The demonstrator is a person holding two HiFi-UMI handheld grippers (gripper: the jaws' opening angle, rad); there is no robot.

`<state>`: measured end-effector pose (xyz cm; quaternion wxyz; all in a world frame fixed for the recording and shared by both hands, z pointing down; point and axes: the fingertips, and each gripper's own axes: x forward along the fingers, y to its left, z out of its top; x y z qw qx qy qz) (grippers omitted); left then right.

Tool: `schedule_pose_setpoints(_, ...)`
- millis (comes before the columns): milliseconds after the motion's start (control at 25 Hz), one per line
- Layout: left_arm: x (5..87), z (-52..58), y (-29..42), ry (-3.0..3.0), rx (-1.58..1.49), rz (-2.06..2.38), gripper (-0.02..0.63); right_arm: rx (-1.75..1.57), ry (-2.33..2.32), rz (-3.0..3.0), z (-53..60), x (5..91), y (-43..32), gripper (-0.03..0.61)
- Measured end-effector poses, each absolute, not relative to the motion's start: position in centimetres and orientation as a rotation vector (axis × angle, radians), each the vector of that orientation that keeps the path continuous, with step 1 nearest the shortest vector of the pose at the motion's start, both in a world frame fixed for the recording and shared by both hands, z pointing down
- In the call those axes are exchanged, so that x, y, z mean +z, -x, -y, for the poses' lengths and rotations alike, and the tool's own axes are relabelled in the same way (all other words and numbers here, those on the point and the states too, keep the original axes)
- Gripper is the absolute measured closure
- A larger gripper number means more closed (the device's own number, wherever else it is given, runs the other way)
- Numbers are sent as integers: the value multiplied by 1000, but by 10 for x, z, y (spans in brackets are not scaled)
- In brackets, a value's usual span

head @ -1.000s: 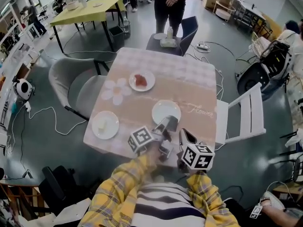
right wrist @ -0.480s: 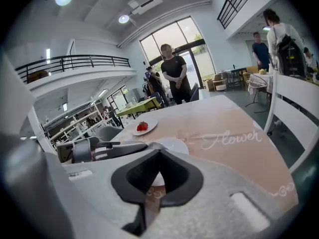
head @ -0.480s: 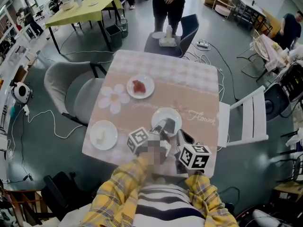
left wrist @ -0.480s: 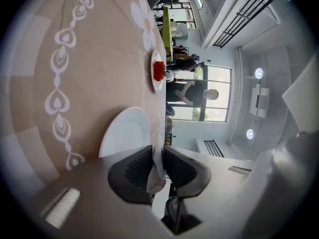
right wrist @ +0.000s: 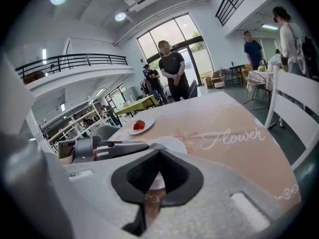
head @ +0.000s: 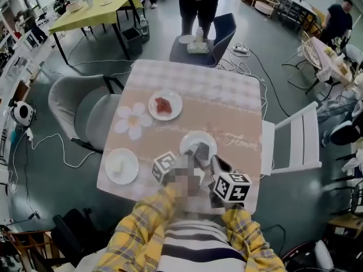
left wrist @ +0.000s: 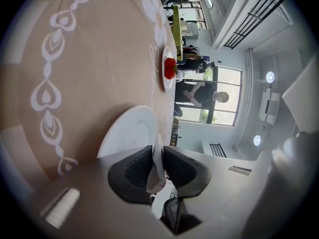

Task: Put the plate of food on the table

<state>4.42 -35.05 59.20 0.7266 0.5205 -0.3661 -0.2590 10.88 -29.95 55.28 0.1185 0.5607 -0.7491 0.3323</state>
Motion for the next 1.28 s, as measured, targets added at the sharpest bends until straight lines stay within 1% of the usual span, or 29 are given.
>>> schedule_pose_setpoints(200, 596, 352, -44, -1149, -536, 841, 552, 972, -1631, 2189, 302, 554, -108, 583)
schedule_pose_setpoints(400, 590, 354, -45, -1173, -520, 833, 520, 971, -1622, 2192, 301, 553, -106, 582)
schedule_pose_setpoints(600, 585, 352, -44, -1231, -458, 870, 508, 971, -1621, 2193, 301, 554, -105, 583)
schedule_pose_setpoints(680, 583, 352, -40, -1255, -440, 890, 494, 972, -1620, 2194, 301, 554, -105, 582)
schedule_pose_setpoints(920, 588, 351, -21, -1301, -389, 1001, 491, 972, -1597, 2210, 300, 554, -98, 583)
schedule_pose_setpoints(1080, 588, 352, -29, -1385, -330, 969, 457, 972, -1577, 2224, 299, 554, -92, 582)
schedule_pose_setpoints(1200, 589, 351, -34, -1425, -270, 969, 466, 965, -1571, 2228, 298, 553, -91, 581)
schedule_pose_setpoints(1280, 587, 351, -35, -1493, -201, 1003, 443, 963, -1573, 2224, 298, 554, -91, 583)
